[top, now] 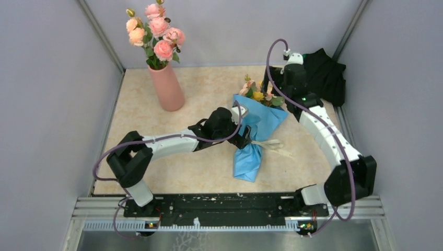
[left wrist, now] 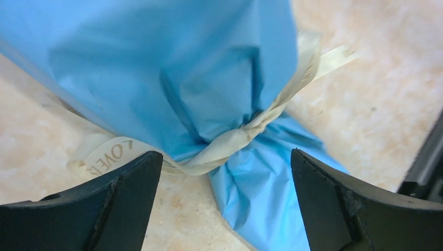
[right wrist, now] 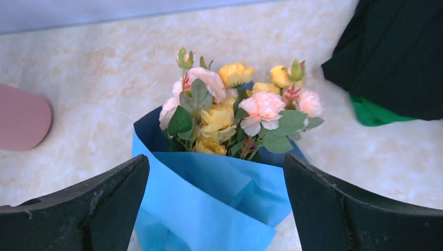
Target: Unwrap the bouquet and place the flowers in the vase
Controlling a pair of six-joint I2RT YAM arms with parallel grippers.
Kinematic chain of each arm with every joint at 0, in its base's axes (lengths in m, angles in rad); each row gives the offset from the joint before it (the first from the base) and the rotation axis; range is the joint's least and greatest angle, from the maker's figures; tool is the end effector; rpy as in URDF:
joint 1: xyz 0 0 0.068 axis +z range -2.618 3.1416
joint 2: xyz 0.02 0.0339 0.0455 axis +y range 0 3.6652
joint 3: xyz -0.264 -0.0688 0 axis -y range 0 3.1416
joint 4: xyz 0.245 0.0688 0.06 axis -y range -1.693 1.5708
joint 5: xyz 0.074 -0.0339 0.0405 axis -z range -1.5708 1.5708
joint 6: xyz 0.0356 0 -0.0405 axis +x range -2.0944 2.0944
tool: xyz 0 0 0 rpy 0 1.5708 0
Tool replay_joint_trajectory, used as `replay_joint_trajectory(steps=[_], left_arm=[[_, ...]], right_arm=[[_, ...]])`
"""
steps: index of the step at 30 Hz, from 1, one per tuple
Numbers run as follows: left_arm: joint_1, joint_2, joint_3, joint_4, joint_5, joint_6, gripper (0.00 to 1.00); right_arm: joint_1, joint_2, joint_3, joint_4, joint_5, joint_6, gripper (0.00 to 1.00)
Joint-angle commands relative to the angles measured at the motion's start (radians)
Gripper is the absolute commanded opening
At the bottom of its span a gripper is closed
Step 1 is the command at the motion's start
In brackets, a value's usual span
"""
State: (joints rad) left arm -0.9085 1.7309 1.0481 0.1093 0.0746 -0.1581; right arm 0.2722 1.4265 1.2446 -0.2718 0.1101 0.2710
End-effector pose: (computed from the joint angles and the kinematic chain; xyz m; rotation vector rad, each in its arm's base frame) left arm 0.2328 -0.3029 0.2067 0.8576 2.0541 -0.6876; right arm 0.3210 0.0855 0.3415 0.0686 2.0281 0.2324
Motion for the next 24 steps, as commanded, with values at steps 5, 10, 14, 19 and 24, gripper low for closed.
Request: replay_joint_trajectory(steps=[5, 10, 14, 19, 24], left_arm=[[0.089, -0.149, -0.143, 0.242, 0.209, -0.123, 0.99], [0.123, -0.172, -0.146, 0.191, 0.167, -0.081, 0.99], [0.126, -0.167, -0.112, 0.202, 0.171, -0.061, 0.95], [0.126, -0.039, 0.04, 0.143, 0.209, -0.068, 0.99], [0.126, 0.041, 0.054, 0.181, 0.192, -0.087, 0.99]], right_arm=[[0.256, -0.228, -0.071, -0.149, 0.478, -0.095, 0.99], [0.239, -0.397, -0.317, -0.069, 0.347, 0.126, 0.98], [0.234, -0.434, -0.42, -0.044, 0.304, 0.158, 0.94], [0.234, -0.326, -0.423, -0.065, 0.302, 0.165, 0.94], [0.219, -0.204, -0.451, 0.052, 0.163, 0.197, 0.94]])
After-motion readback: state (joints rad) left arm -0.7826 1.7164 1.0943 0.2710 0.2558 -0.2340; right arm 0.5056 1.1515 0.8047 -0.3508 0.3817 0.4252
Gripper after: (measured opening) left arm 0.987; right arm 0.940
